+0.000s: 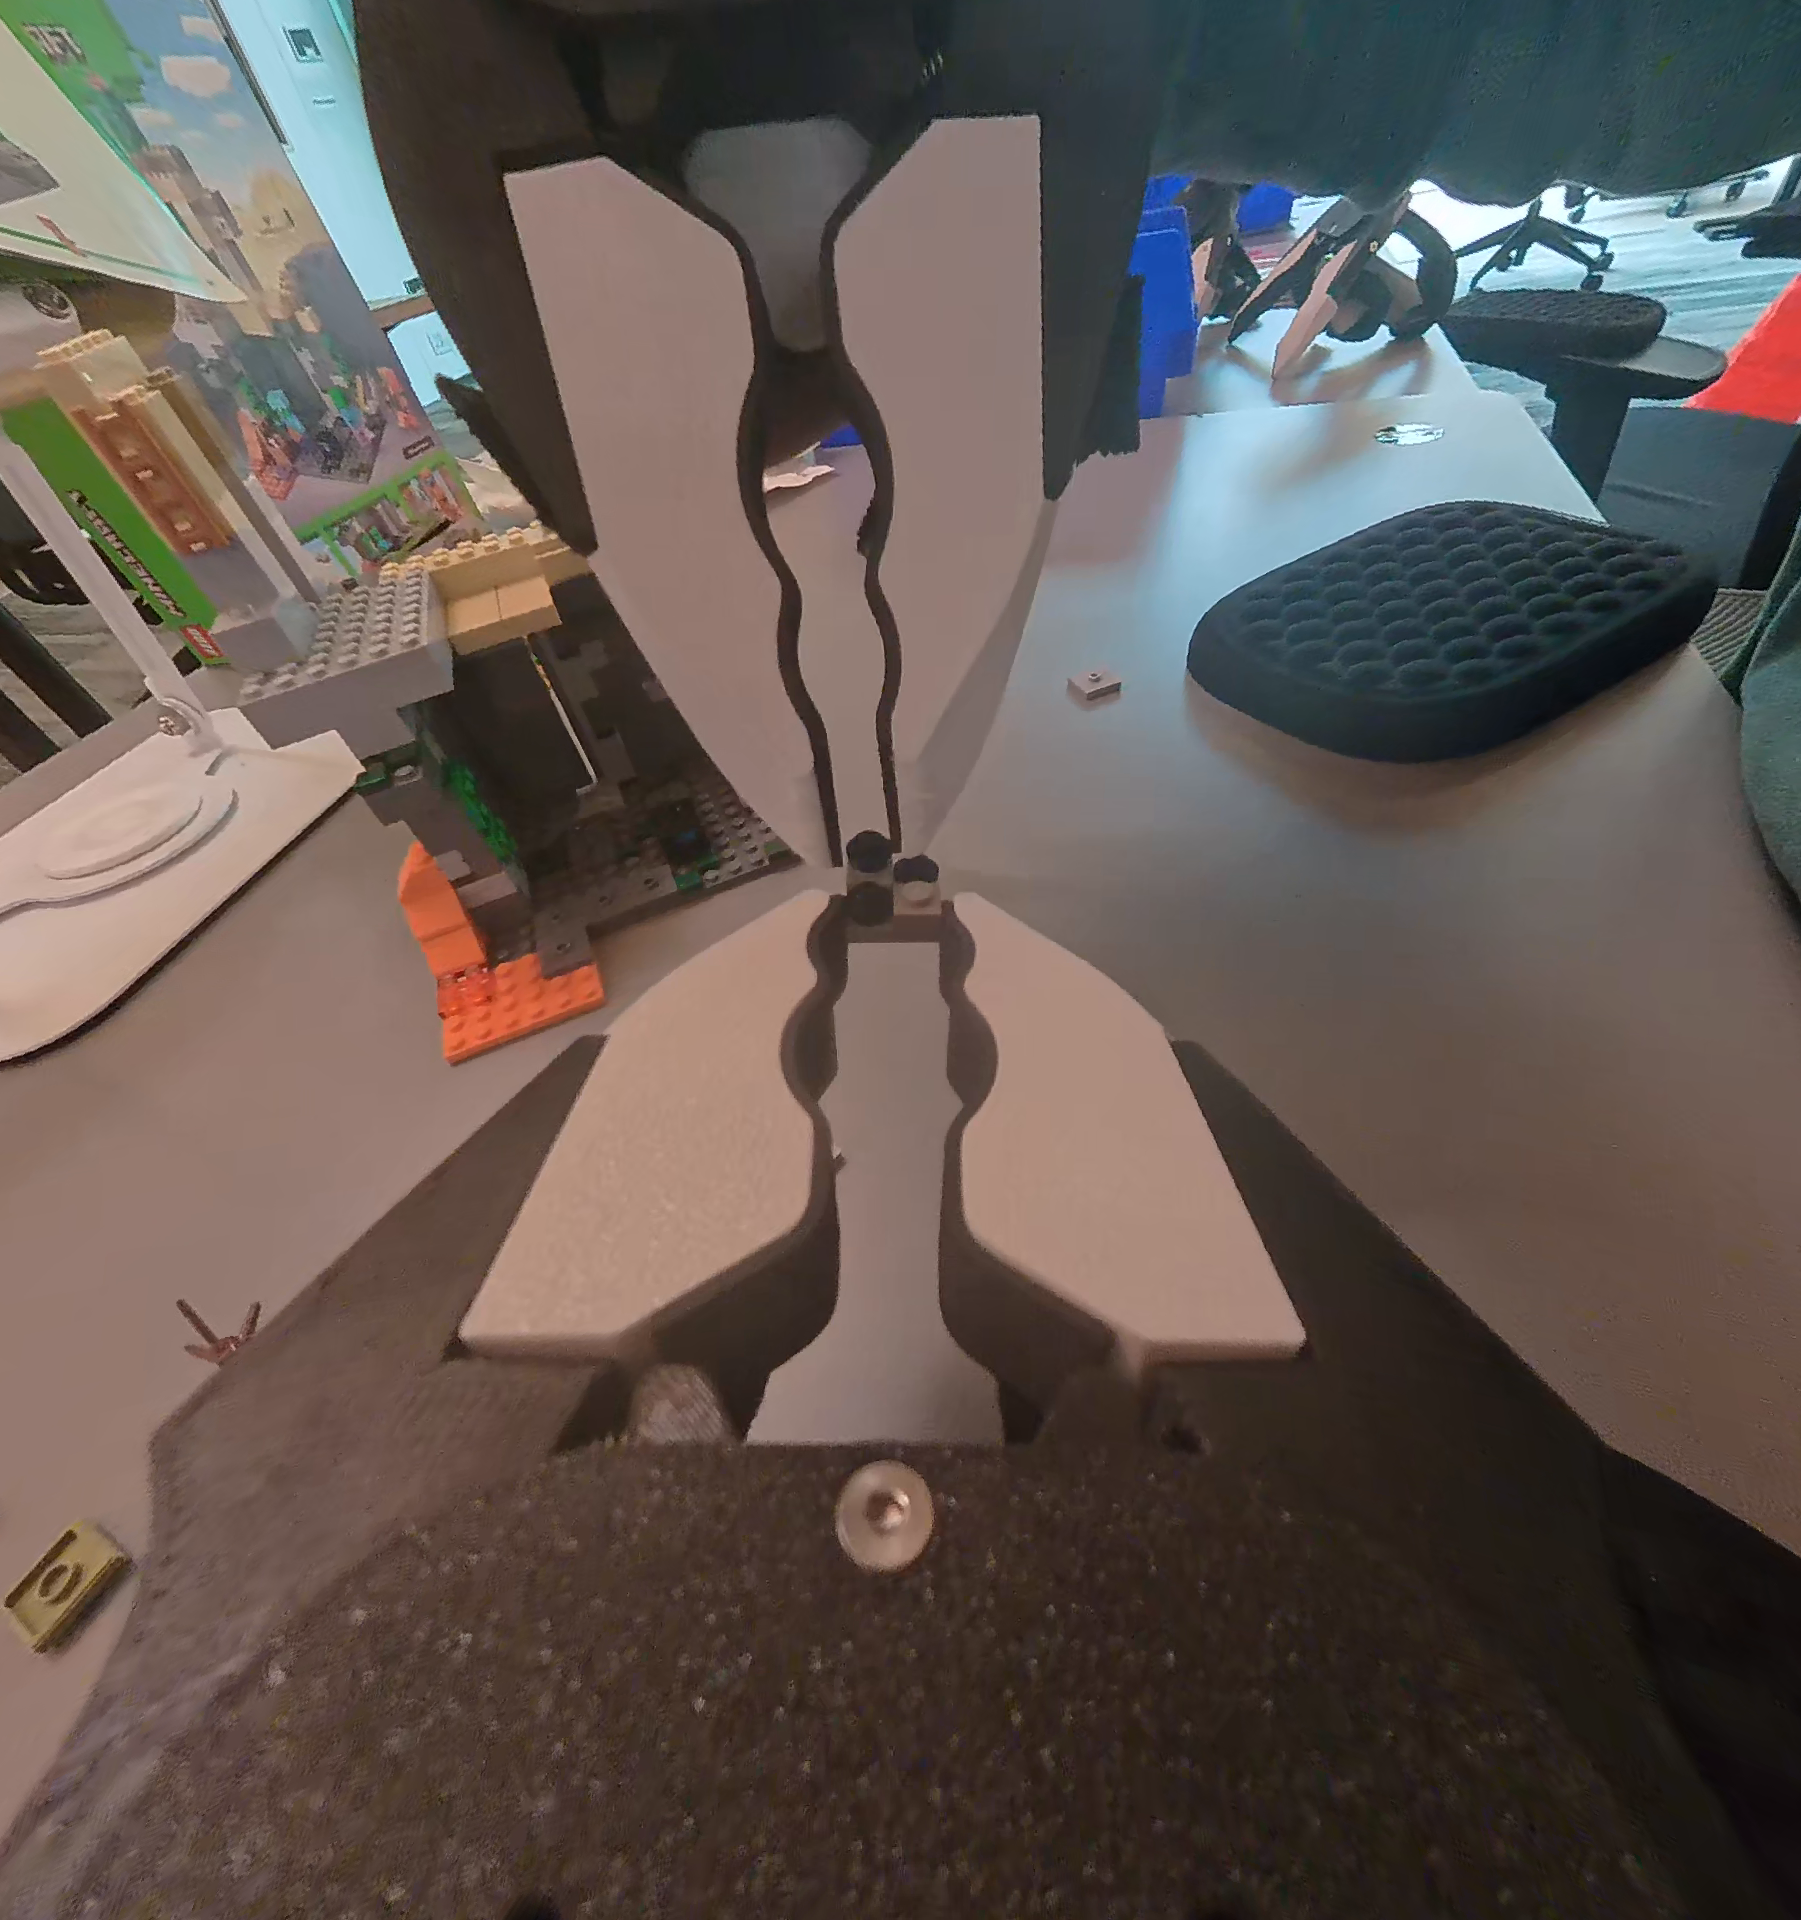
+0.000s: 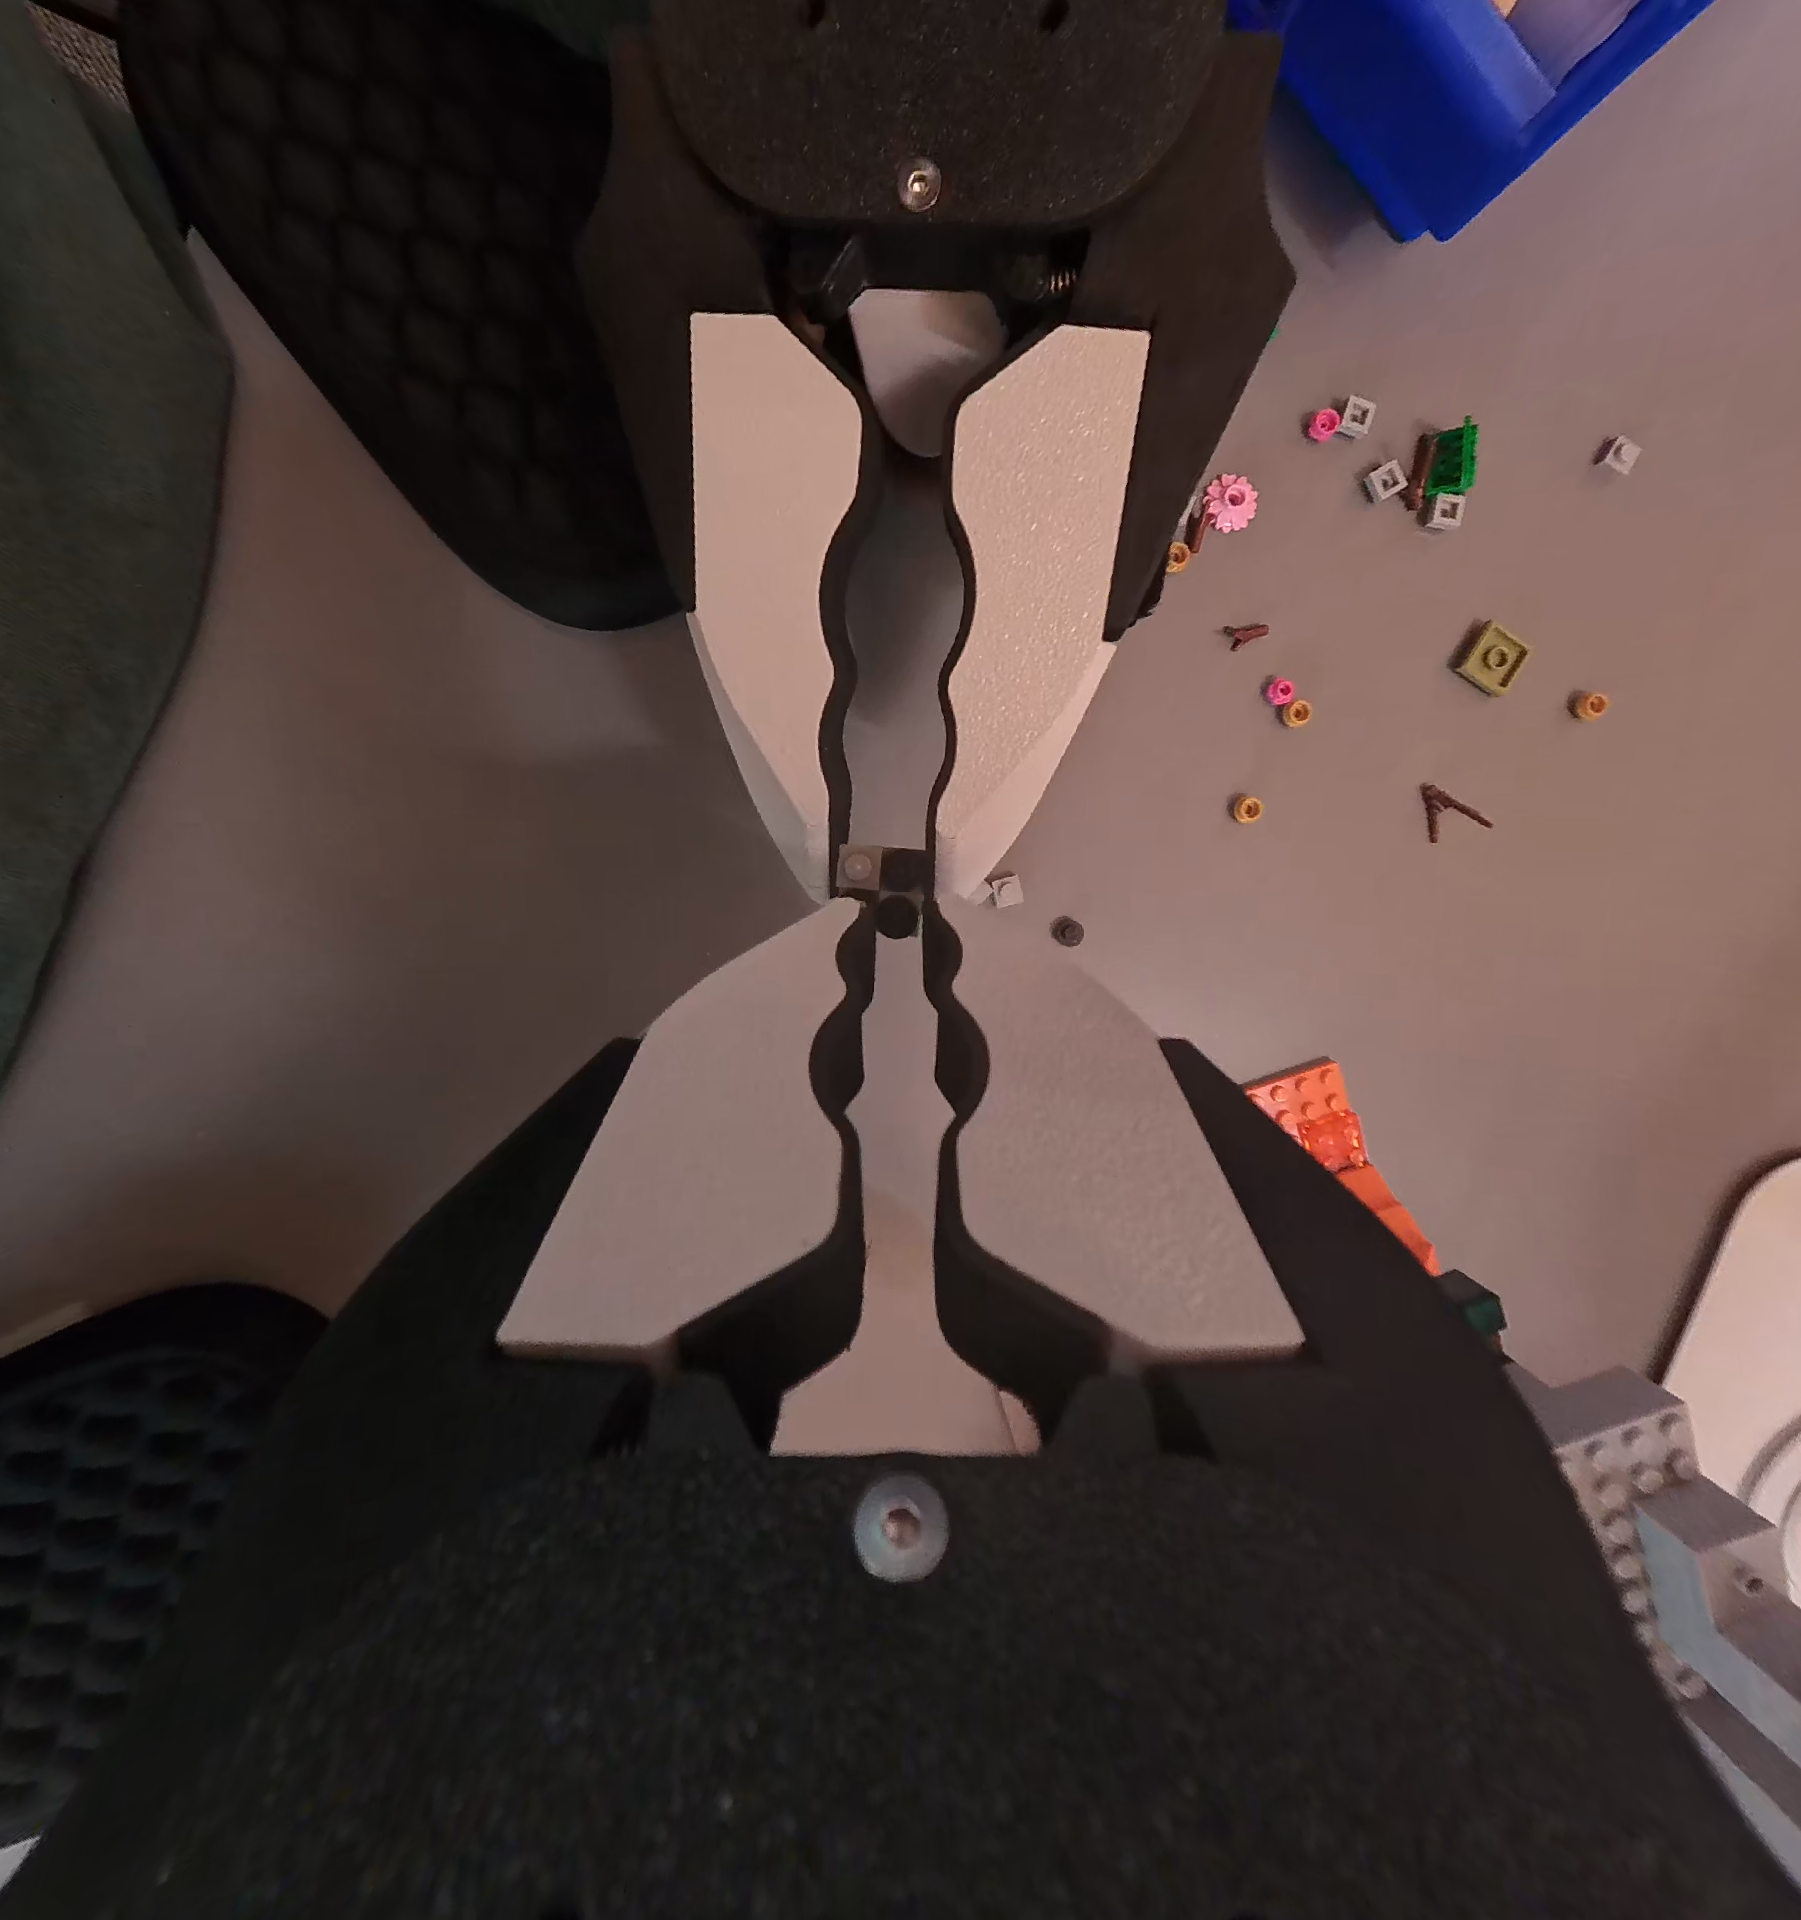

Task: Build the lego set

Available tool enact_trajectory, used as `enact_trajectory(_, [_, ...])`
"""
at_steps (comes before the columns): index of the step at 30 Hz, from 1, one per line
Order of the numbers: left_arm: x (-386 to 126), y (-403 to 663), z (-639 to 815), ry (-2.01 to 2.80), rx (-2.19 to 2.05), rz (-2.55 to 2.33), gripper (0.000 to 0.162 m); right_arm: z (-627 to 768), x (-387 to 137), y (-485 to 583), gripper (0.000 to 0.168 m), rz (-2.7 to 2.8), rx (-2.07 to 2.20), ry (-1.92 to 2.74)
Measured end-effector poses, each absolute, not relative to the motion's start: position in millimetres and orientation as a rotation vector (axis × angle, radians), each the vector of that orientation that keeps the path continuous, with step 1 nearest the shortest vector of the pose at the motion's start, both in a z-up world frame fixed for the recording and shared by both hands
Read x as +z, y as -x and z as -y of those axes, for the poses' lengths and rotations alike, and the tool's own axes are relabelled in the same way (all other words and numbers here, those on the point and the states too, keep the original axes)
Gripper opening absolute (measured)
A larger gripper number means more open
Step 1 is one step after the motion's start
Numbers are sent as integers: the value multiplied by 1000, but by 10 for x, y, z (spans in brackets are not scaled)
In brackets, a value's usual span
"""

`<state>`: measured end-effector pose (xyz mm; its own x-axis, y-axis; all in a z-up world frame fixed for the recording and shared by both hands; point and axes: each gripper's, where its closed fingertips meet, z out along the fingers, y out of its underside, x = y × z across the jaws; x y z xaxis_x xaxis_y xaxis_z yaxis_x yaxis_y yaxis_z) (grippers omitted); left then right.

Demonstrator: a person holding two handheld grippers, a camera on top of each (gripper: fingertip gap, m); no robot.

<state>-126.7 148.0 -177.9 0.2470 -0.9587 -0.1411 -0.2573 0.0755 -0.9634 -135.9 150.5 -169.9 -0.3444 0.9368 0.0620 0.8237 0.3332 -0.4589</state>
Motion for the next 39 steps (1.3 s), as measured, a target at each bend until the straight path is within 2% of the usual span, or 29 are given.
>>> enact_trajectory(23, [-1735, 1274, -1466, 1425, -860, -1201, 16, -1449, -1553, 1370, 13, 2213, 601, 1446])
enact_trajectory(39, [-1286, 1148, -1368, 1503, -937, -1183, 16, -1391, -1166, 1225, 33, 1696, -11, 704])
